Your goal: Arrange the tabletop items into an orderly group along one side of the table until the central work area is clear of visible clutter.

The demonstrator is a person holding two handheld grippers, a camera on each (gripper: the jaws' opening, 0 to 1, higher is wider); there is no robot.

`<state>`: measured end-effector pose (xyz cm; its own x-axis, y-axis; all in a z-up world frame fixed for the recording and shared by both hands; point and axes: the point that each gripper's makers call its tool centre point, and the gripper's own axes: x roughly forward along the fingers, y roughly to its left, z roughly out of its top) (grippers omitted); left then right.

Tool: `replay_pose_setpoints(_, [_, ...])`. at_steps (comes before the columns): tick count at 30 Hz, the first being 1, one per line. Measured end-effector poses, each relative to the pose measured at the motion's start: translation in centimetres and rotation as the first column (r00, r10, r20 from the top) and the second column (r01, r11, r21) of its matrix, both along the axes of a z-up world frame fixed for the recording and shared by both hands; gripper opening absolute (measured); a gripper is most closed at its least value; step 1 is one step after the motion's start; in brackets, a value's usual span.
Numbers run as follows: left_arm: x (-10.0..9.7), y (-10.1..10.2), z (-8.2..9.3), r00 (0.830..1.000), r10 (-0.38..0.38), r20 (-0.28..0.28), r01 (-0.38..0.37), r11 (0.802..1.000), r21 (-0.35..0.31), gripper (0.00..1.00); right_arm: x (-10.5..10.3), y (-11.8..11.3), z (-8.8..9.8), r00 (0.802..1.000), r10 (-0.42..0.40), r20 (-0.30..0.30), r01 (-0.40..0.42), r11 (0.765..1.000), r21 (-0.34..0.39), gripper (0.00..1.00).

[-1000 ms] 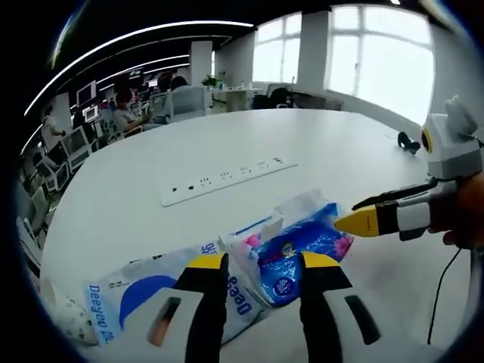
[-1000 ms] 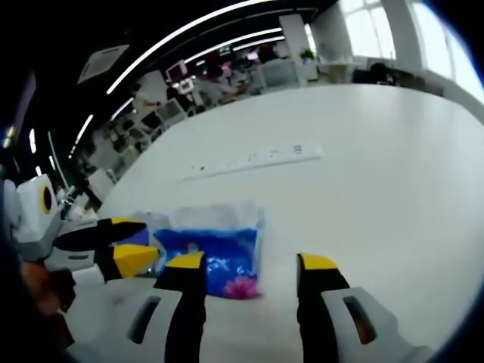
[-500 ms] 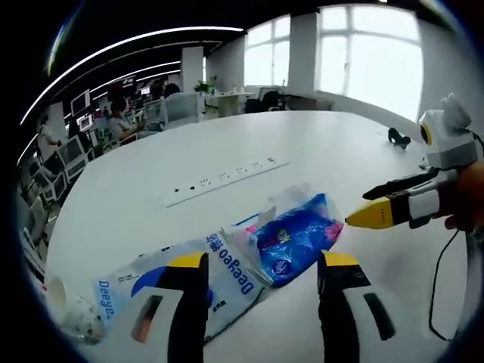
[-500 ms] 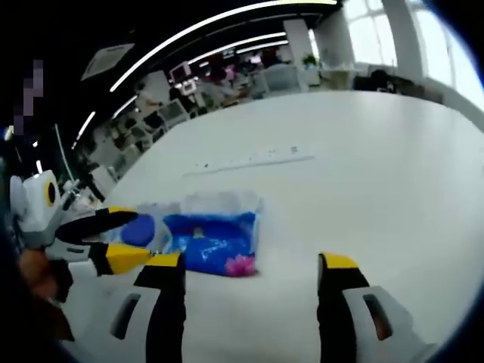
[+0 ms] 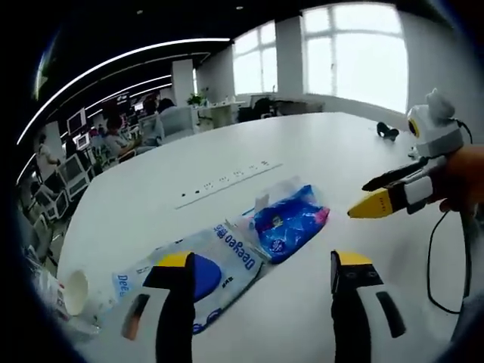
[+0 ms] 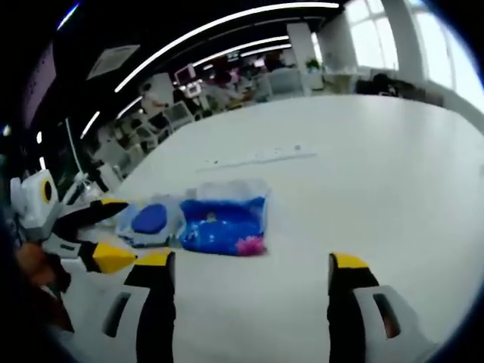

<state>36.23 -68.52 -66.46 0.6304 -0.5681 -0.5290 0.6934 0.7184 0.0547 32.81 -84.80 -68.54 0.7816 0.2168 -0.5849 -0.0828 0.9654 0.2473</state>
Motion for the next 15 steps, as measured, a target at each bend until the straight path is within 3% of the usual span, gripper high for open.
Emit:
replay_pose_setpoints(8, [-1.4, 2.0, 0.3, 1.000, 0.015, 0.004, -0.015, 1.000, 0.000, 0.77, -1.8, 1.1, 0.5, 0.999, 0.014, 0.038, -0.015, 1.000, 0.024, 0.88])
replay_pose_setpoints(15, [-3.4, 2.8, 0.5, 1.000, 0.015, -0.002, -0.015, 1.000, -0.013, 0.80, -3.9, 3.4, 0.4, 0.996, 0.080, 0.045, -0.081, 0.997, 0.013, 0.97])
